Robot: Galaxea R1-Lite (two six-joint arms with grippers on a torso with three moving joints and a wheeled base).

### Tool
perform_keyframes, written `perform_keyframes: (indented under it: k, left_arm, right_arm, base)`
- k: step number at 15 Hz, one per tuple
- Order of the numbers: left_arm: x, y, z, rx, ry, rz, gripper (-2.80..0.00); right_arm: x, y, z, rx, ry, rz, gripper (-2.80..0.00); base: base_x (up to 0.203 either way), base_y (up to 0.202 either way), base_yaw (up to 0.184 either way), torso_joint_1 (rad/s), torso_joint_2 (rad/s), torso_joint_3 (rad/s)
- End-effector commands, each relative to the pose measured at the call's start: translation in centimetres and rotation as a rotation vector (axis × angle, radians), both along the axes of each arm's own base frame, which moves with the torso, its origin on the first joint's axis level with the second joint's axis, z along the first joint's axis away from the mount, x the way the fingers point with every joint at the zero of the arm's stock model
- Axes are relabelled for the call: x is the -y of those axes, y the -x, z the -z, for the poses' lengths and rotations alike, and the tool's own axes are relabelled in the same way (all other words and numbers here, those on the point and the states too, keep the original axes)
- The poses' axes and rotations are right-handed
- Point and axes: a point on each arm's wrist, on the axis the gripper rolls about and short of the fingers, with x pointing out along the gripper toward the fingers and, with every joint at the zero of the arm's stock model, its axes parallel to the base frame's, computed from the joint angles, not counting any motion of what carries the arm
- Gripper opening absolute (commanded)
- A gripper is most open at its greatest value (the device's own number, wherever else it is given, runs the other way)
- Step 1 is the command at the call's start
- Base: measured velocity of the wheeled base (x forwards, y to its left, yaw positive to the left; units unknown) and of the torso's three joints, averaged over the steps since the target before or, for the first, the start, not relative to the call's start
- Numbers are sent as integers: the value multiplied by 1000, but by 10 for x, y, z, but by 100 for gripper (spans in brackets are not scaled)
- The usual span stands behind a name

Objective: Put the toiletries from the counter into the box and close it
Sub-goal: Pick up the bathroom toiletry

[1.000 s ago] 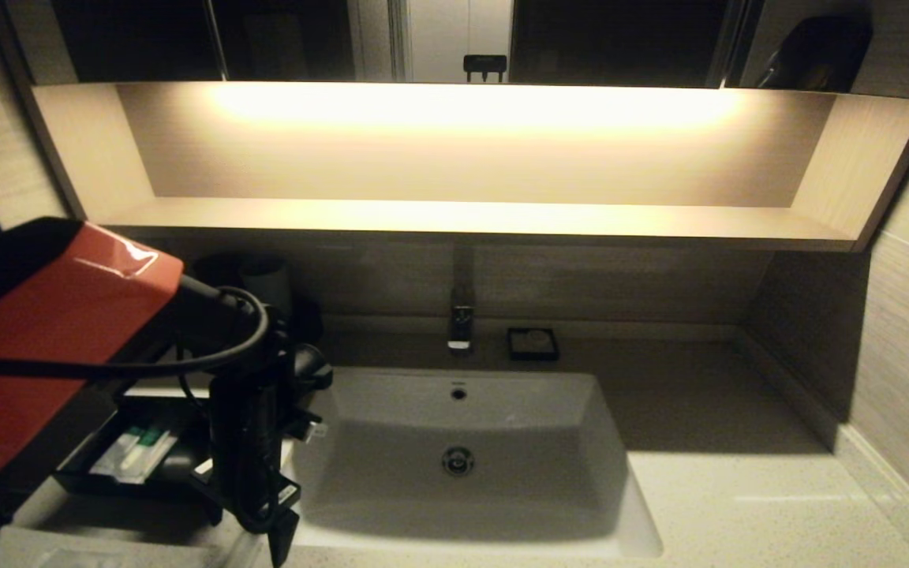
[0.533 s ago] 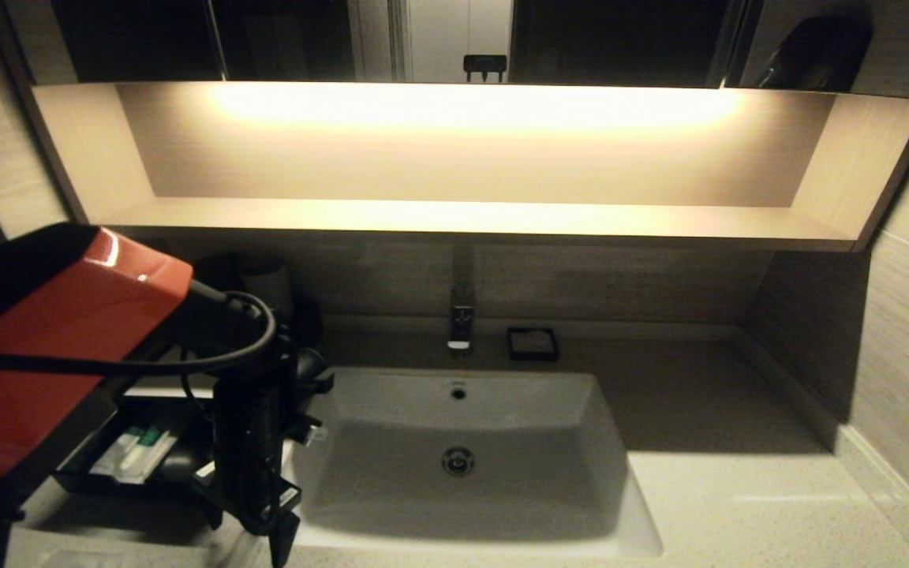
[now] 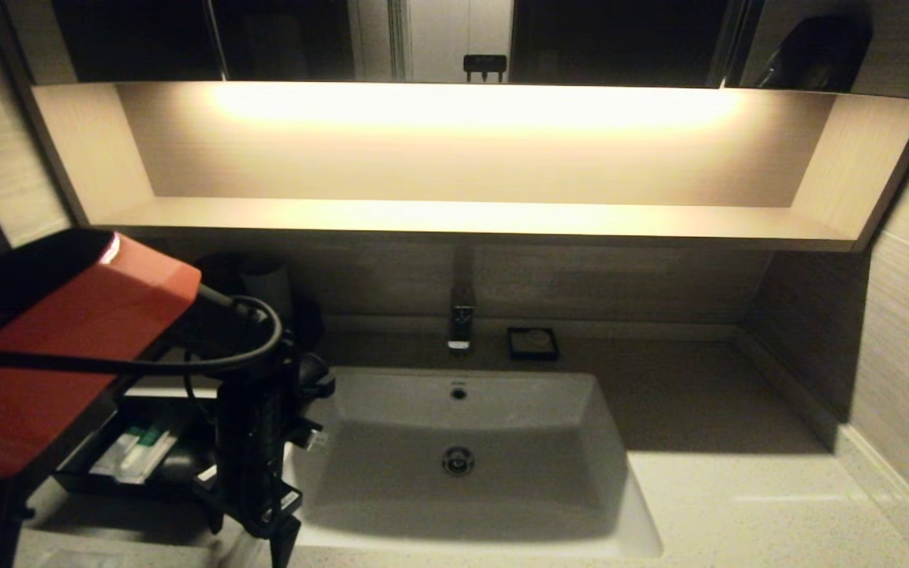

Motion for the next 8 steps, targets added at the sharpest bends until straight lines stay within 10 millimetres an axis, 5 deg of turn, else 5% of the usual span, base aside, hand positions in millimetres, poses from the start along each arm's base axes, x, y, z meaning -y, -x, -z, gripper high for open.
perform_keyframes:
  k: [1, 8]
  left_arm:
    - [0, 0, 2, -10, -5, 1, 0]
    - [0, -2, 5, -18, -8, 0, 0]
  right_arm:
    - [0, 0, 0, 0, 0, 0, -280]
    - [0, 0, 0, 0, 0, 0, -280]
  base:
    - [0, 0, 0, 0, 0, 0]
    - [0, 0, 0, 0, 0, 0]
